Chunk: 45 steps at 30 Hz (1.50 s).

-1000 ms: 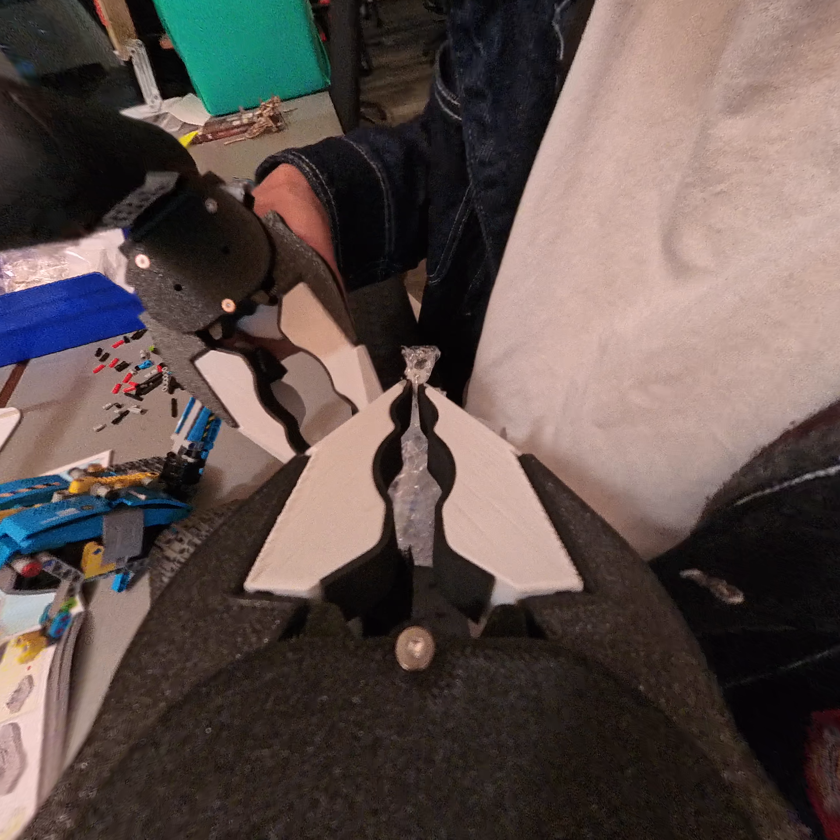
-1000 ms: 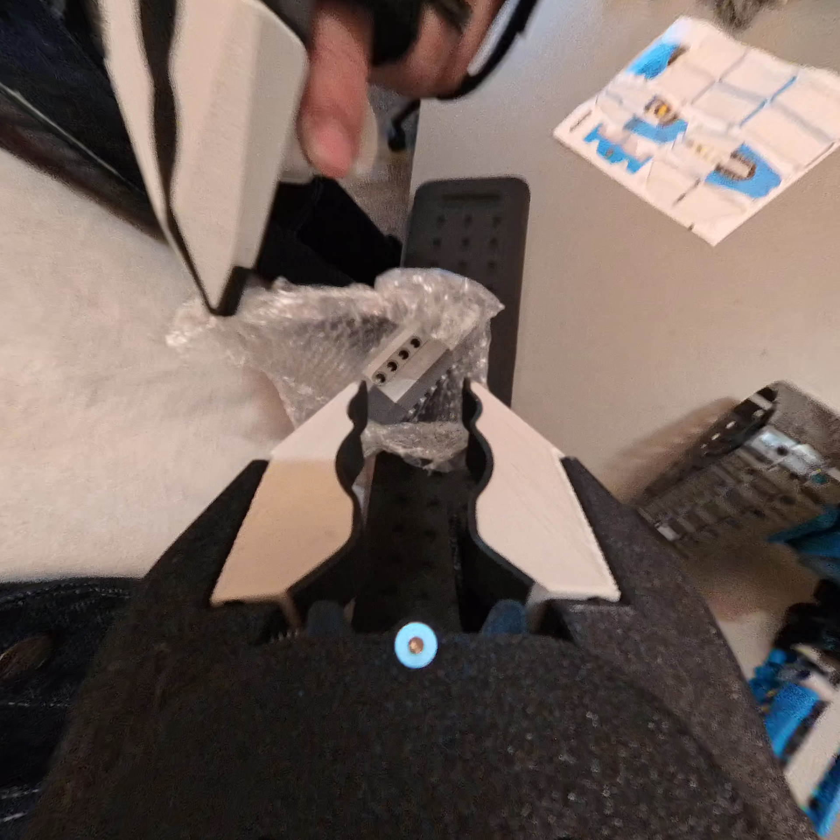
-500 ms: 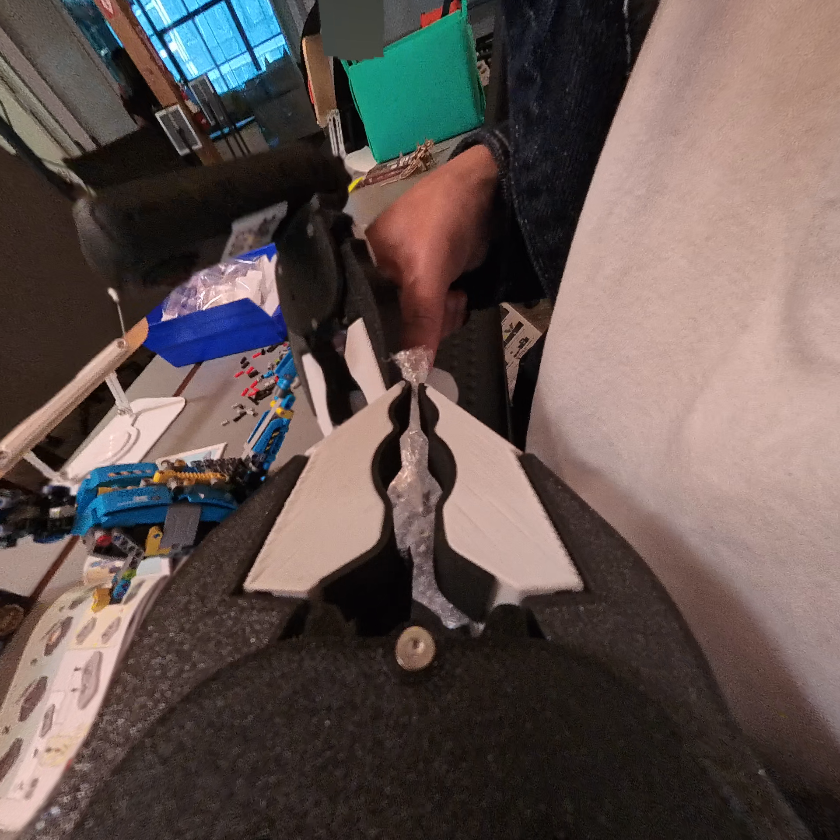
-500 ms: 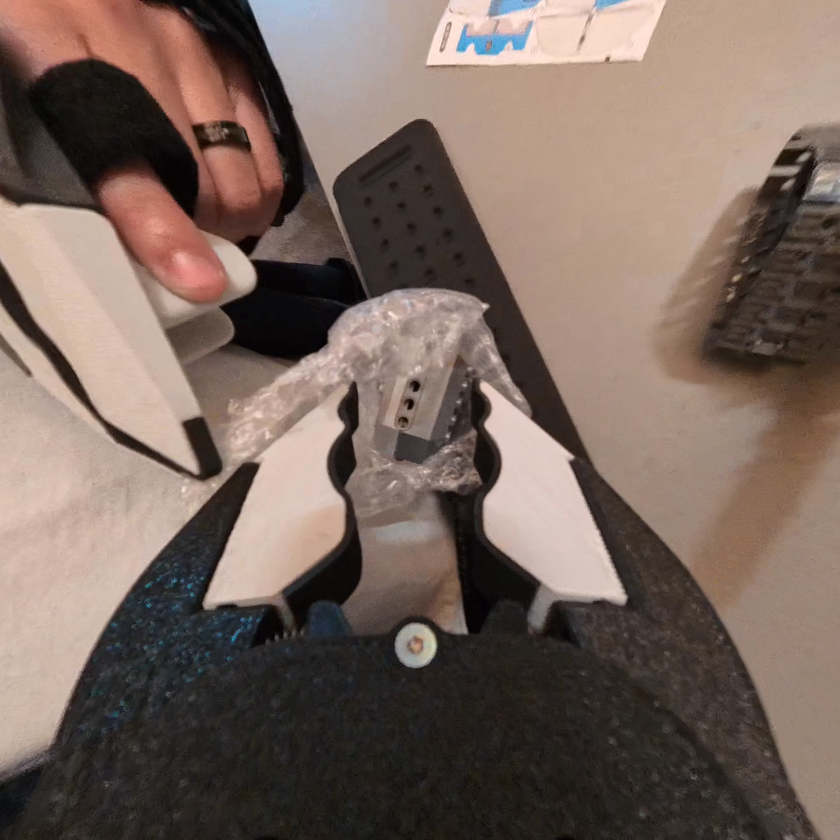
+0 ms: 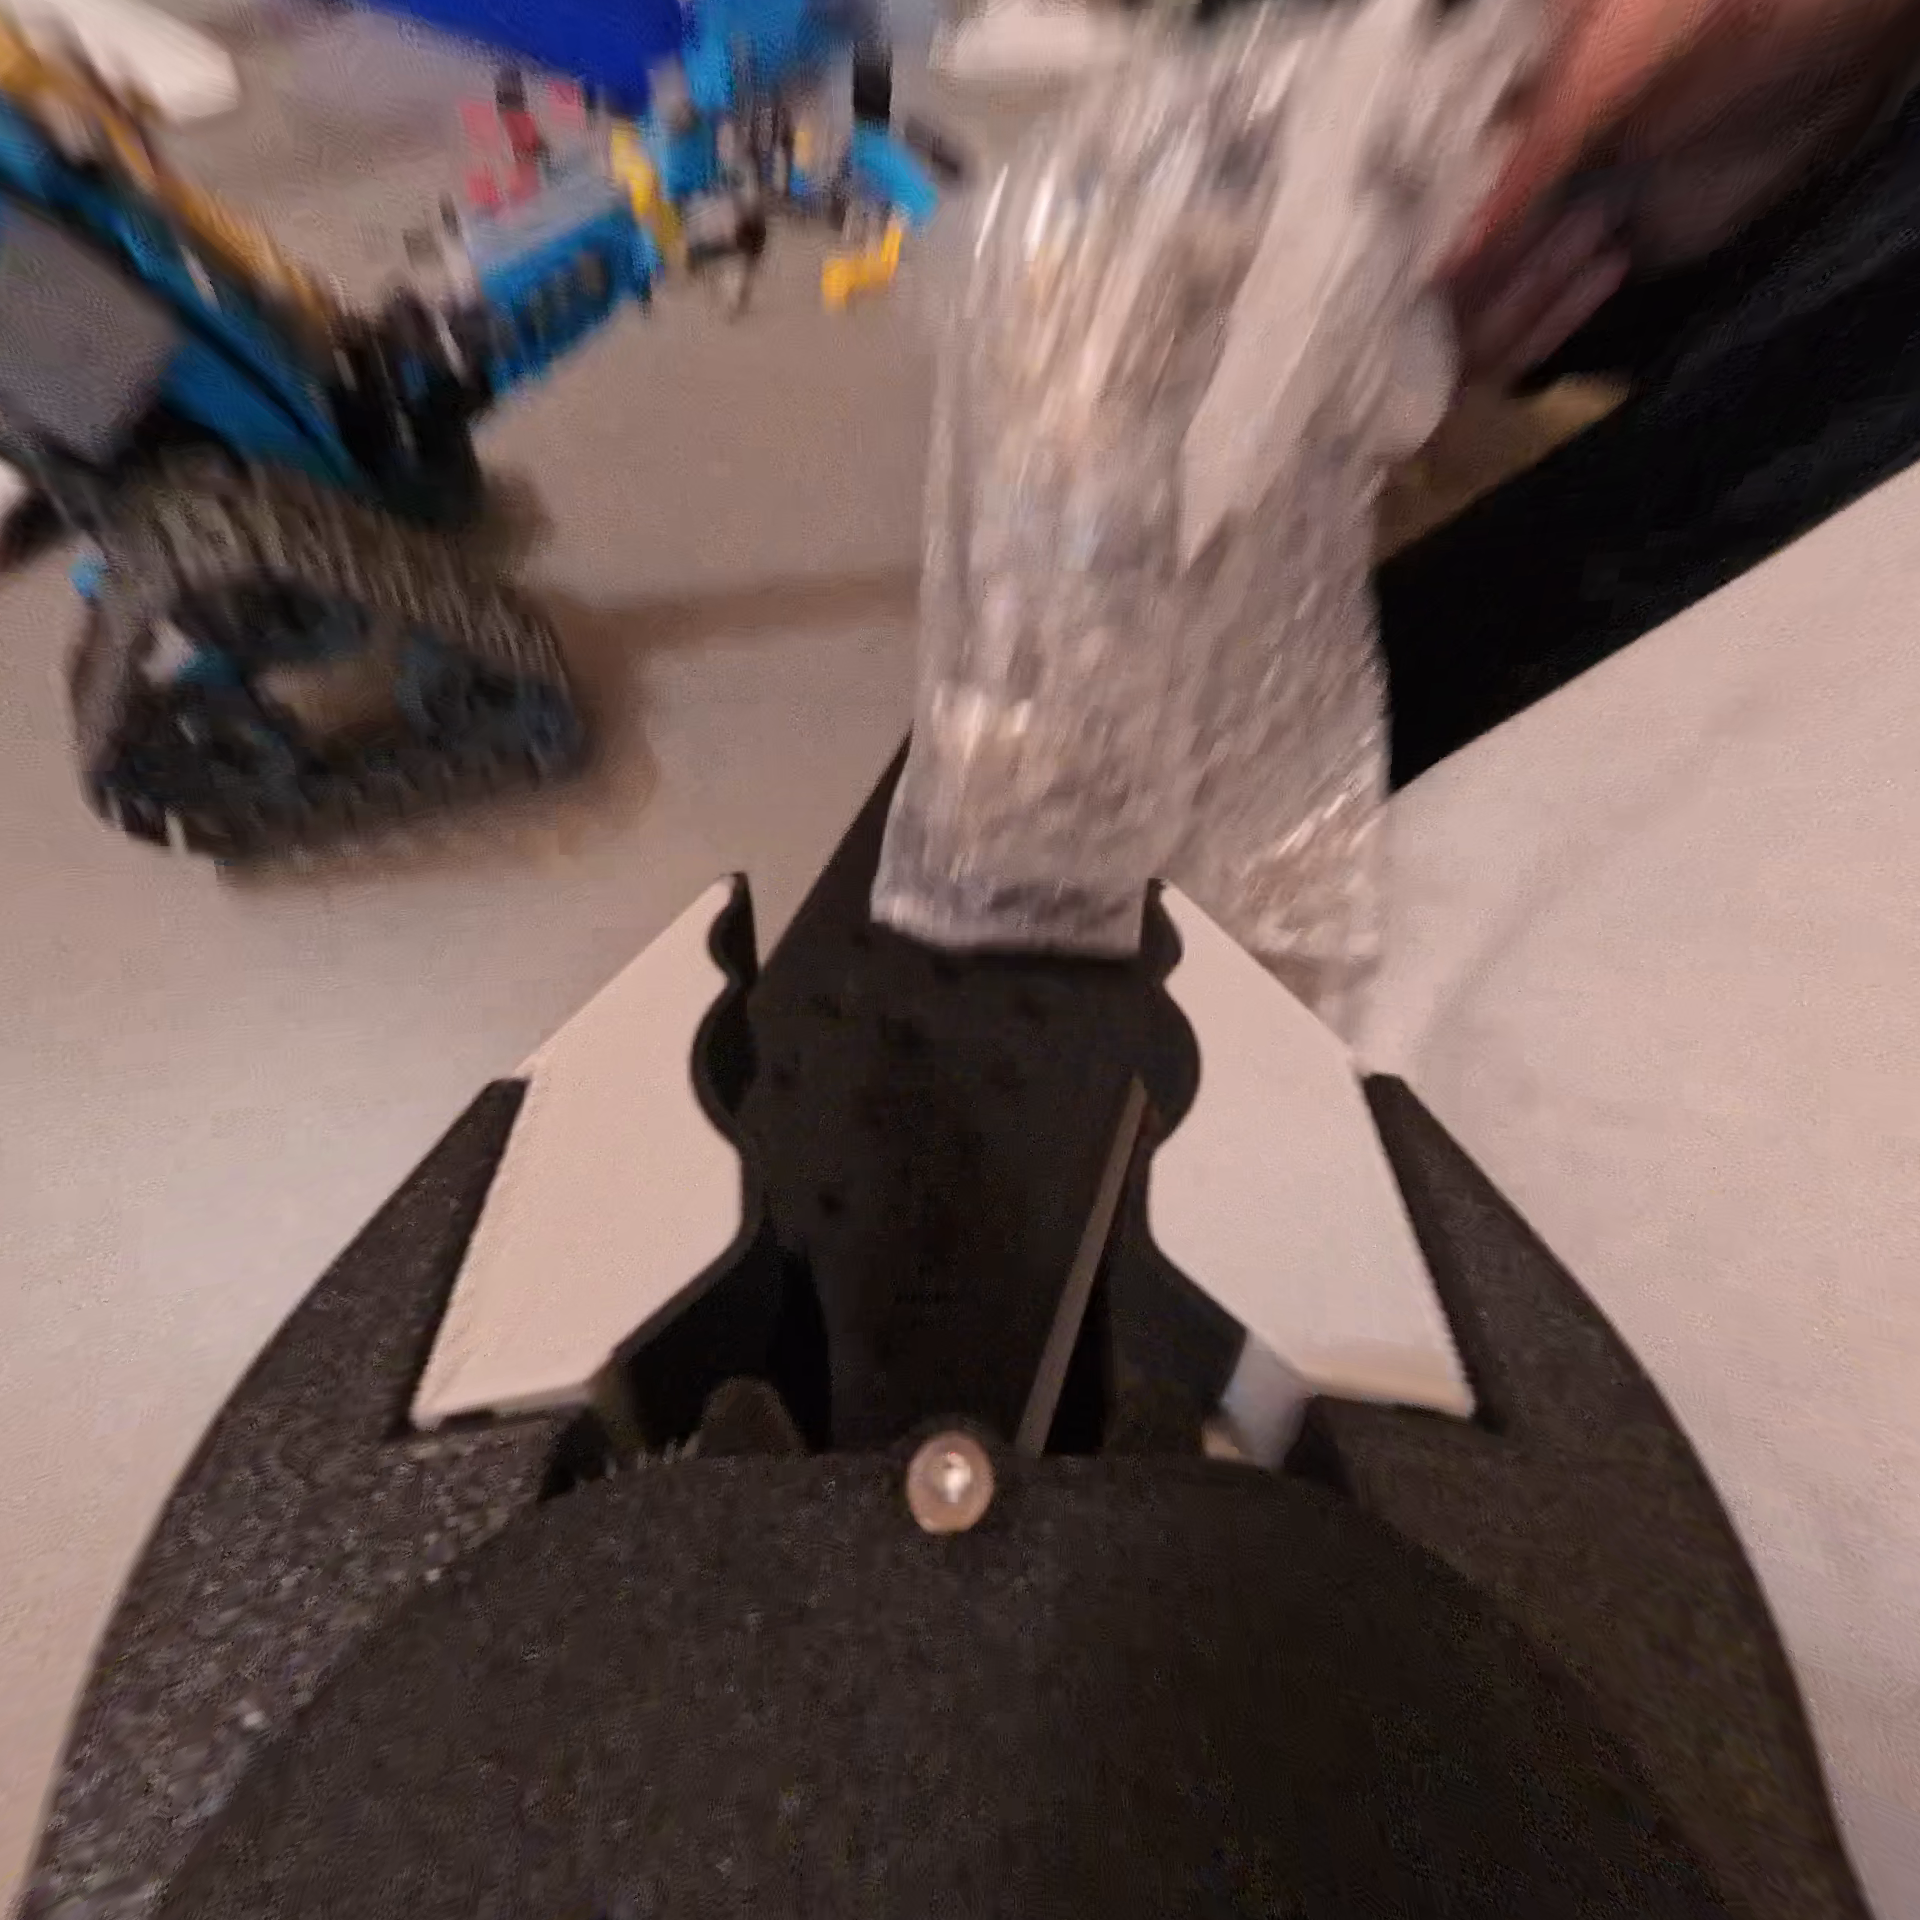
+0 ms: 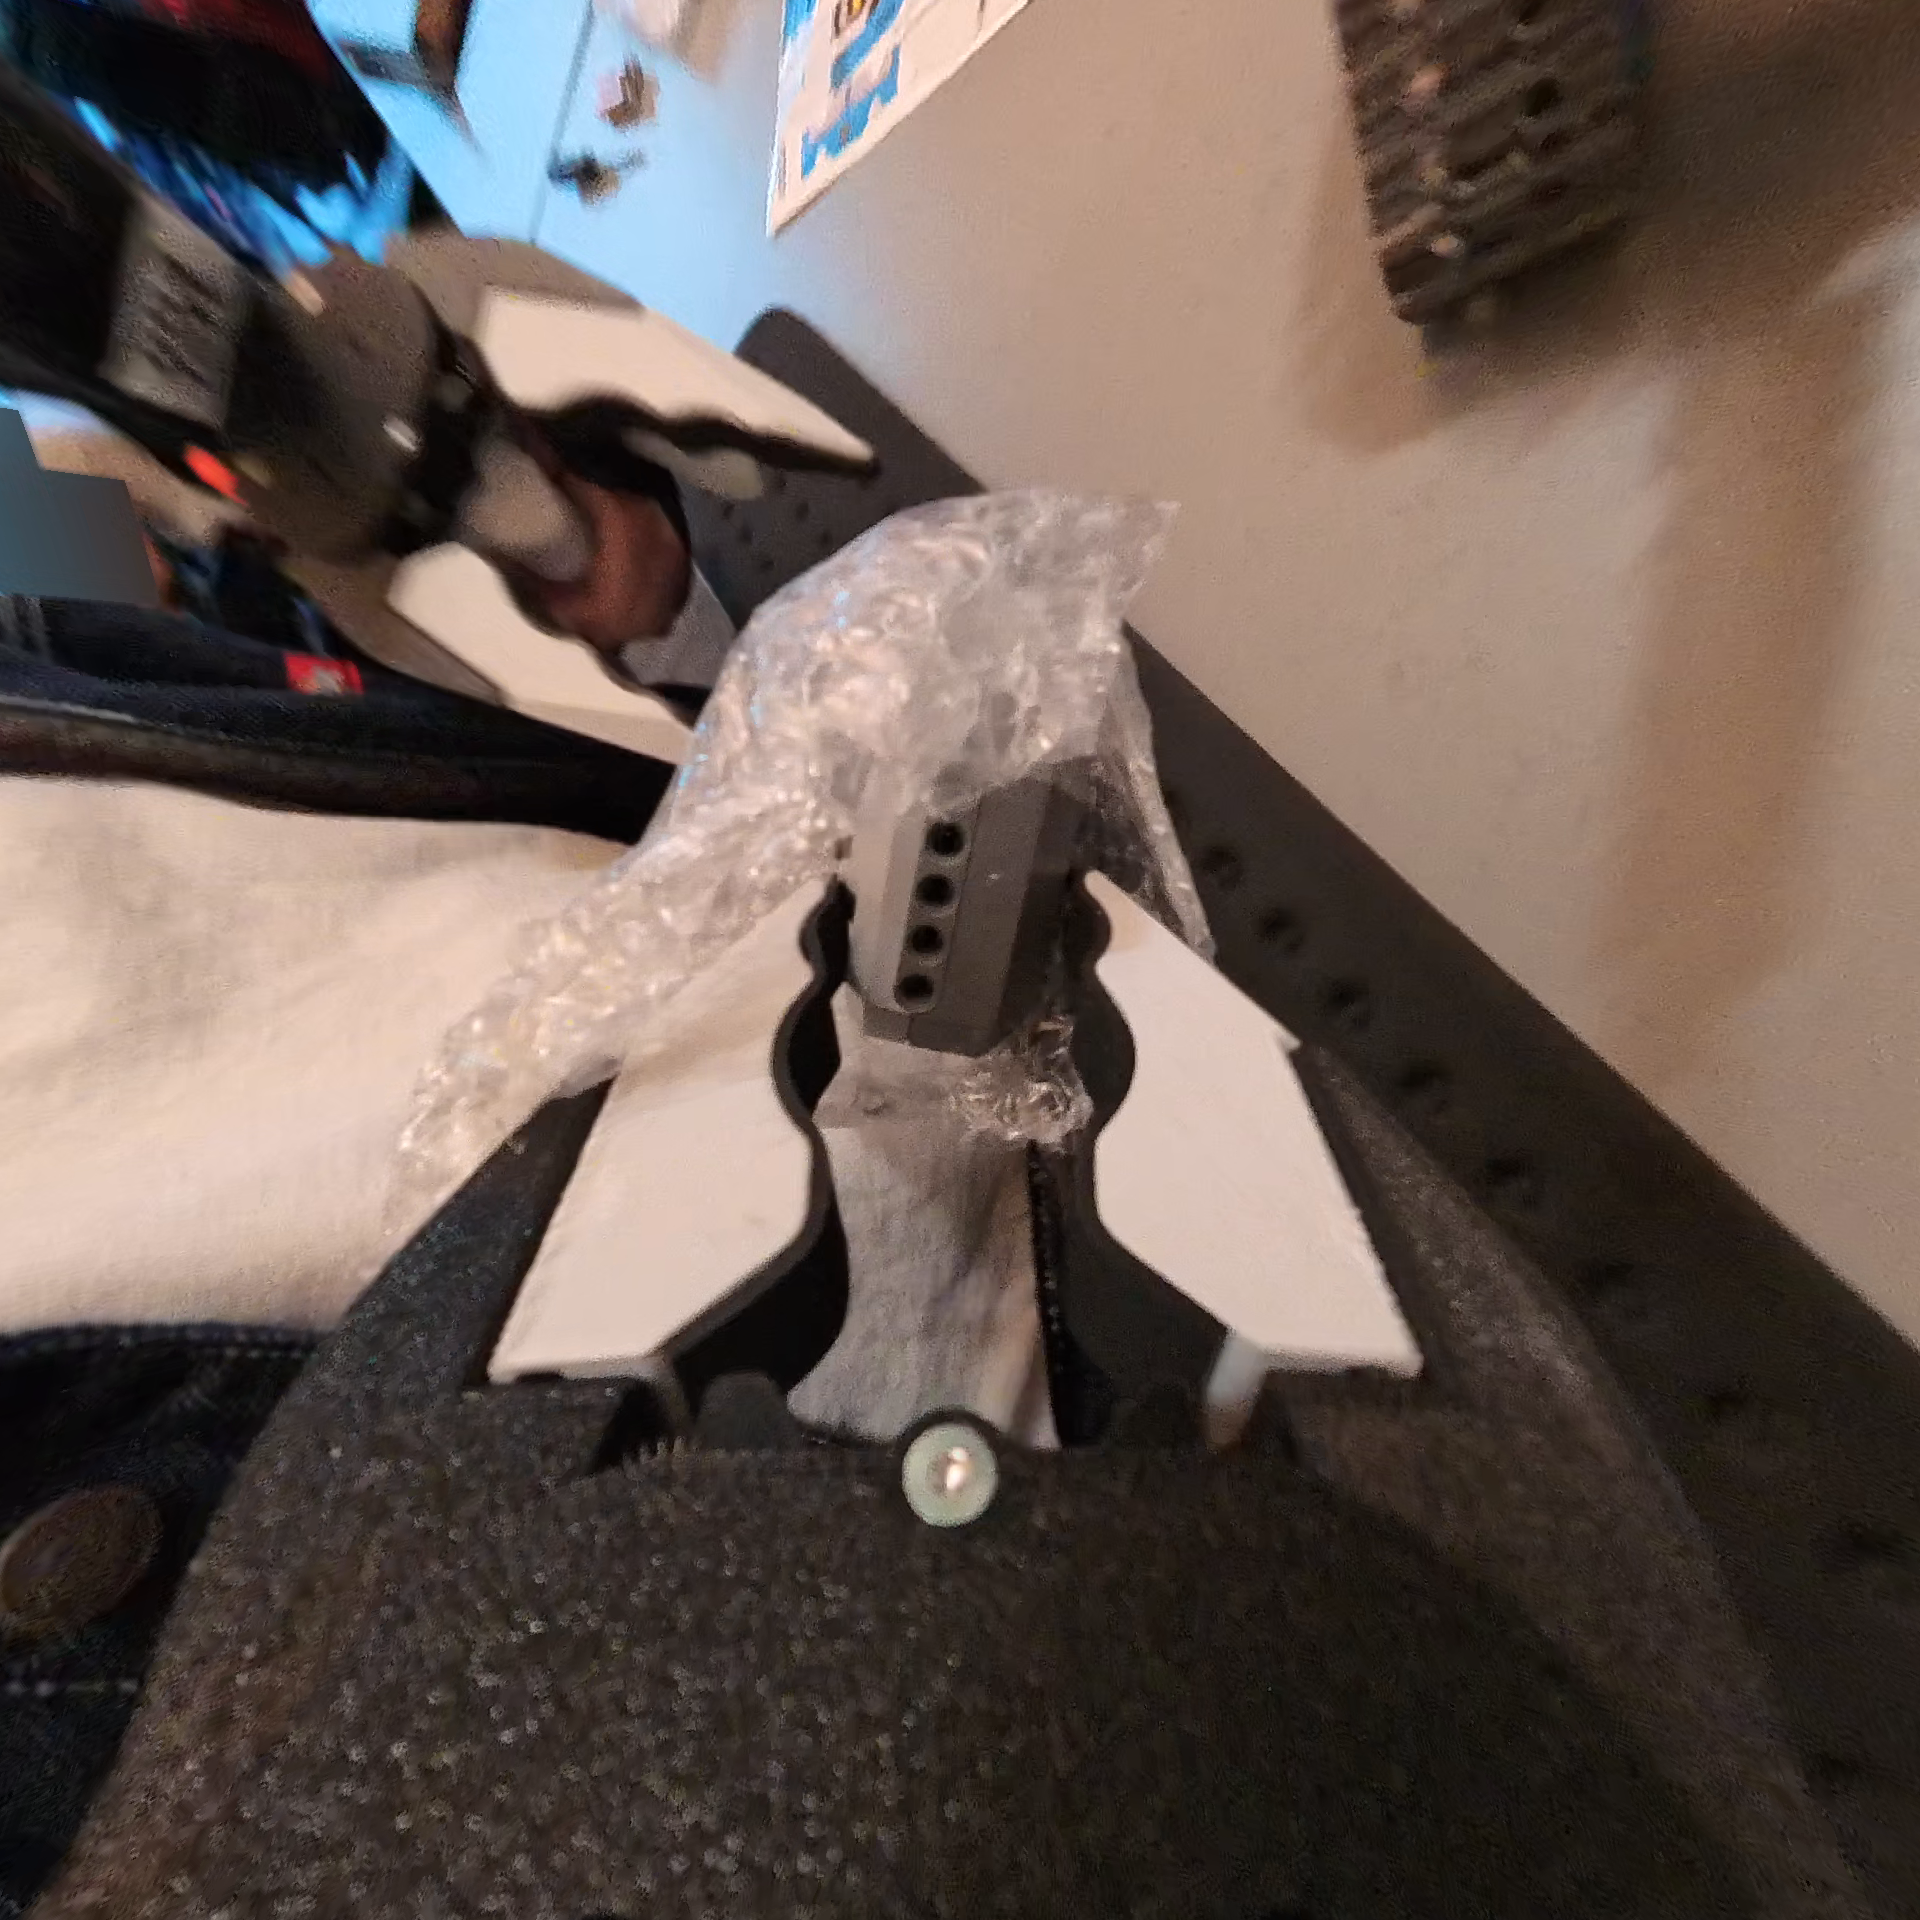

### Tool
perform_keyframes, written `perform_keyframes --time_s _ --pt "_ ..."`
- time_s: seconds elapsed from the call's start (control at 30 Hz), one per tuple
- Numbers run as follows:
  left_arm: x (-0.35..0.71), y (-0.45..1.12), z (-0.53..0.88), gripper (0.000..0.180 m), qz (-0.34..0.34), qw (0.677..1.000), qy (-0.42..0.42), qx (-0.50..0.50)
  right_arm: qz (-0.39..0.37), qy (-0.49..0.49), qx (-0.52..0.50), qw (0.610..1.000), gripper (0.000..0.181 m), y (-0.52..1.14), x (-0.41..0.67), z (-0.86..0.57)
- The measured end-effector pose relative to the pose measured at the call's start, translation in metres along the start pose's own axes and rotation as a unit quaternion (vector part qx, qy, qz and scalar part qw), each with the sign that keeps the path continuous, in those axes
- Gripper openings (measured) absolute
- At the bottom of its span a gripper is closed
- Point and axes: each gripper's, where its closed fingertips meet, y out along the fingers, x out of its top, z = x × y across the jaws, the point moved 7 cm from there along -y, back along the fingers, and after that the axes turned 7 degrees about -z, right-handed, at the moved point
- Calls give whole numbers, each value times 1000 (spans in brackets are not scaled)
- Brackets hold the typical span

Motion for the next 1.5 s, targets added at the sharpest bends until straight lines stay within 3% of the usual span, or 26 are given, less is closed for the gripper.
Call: perform_keyframes --time_s 0.13,0.23,0.3,0.37,0.47,0.53,0.63,0.67,0.8,0.93,1.2,1.37,1.5 --pt "-15 33 -14 78 52 998 35 -6 -88 68 40 993 40 -13 -12 -15" --pt "-4 41 -8 67 28 994 -95 -47 -164 76 103 978 40 -25 -9 -11" --pt "1 33 4 69 3 962 -239 -131 -210 85 144 963 40 -34 -7 -8" --pt "10 22 12 70 -53 905 -348 -240 -252 90 199 943 40 -41 -3 -3" --pt "35 8 17 57 -172 846 -385 -325 -284 80 237 926 40 -39 5 3" --pt "42 6 16 50 -192 844 -376 -331 -279 71 235 928 40 -32 9 5" --pt "44 3 20 19 -189 874 -347 -283 -283 53 233 929 40 -30 14 6" --pt "43 -1 26 1 -188 883 -344 -260 -286 56 234 928 40 -32 15 4" --pt "39 -36 53 0 -201 896 -334 -213 -295 56 203 932 39 -52 14 -15" --pt "21 -86 89 0 -170 934 -285 -133 -307 48 130 942 39 -91 10 -44" --pt "1 -112 124 1 -118 952 -281 -5 -292 39 119 948 40 -95 3 -52" --pt "2 -154 191 1 -157 918 -287 226 -269 98 -8 958 40 -101 -11 -102" --pt "15 -159 253 1 -213 861 -302 349 -261 109 2 959 40 -92 1 -114"
